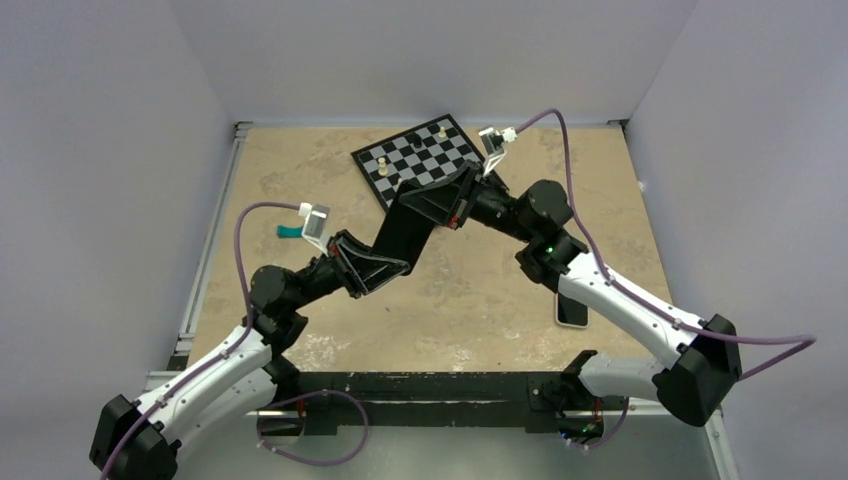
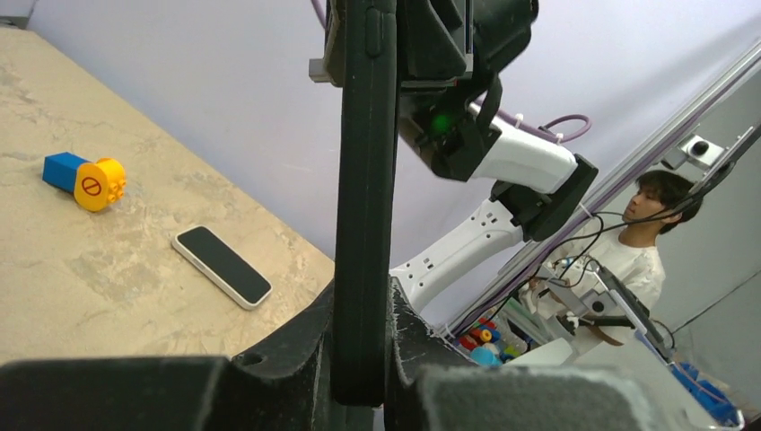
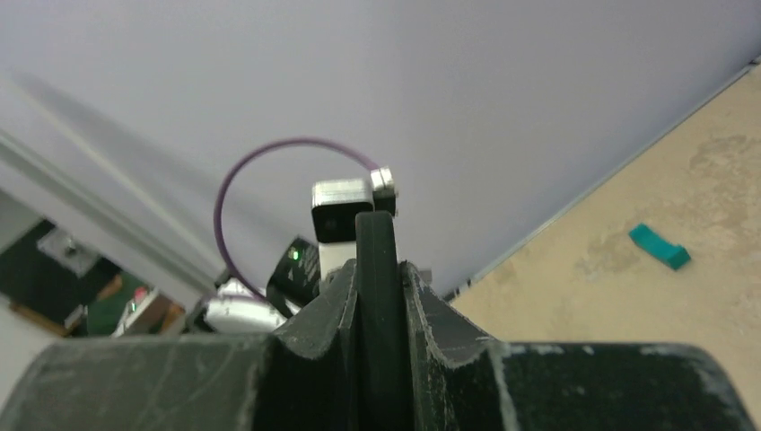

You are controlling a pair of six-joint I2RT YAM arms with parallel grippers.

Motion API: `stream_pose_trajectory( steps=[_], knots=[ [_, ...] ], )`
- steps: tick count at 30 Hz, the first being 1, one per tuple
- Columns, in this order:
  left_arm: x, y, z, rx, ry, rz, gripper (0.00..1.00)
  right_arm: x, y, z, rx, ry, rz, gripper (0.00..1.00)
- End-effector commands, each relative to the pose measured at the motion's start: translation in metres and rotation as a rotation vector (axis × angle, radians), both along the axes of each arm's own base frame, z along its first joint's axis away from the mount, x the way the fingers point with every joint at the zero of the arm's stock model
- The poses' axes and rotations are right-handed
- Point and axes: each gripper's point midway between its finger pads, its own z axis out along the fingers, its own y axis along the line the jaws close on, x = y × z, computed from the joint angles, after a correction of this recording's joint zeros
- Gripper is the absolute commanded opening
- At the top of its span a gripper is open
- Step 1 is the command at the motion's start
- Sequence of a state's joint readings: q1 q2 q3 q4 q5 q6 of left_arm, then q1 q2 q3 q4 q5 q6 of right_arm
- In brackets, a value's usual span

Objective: Take the phone out of the phone case
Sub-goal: Remove the phone case from the phone.

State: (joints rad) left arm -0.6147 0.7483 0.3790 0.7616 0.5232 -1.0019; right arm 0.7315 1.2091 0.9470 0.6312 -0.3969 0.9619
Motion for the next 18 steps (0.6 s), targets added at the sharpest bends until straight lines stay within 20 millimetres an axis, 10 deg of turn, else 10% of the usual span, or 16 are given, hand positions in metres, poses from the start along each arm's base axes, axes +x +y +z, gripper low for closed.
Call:
stream_pose_trajectory(
  steps=[1, 13, 18],
  knots=[
    [0.019, 0.01, -0.011, 0.082, -0.072, 0.105, 0.0, -0.038, -0.007, -0.025, -0.27, -0.093, 0.244, 0.11],
    [0.01, 0.006, -0.017, 0.137, 0.022, -0.018, 0.0, -0.054, -0.015, -0.033, -0.34, -0.112, 0.329, 0.0],
    [0.018, 0.006, -0.024, 0.053, 0.138, 0.001, 0.34, -0.032, -0.029, -0.002, -0.091, -0.029, 0.11, 0.0]
  ],
)
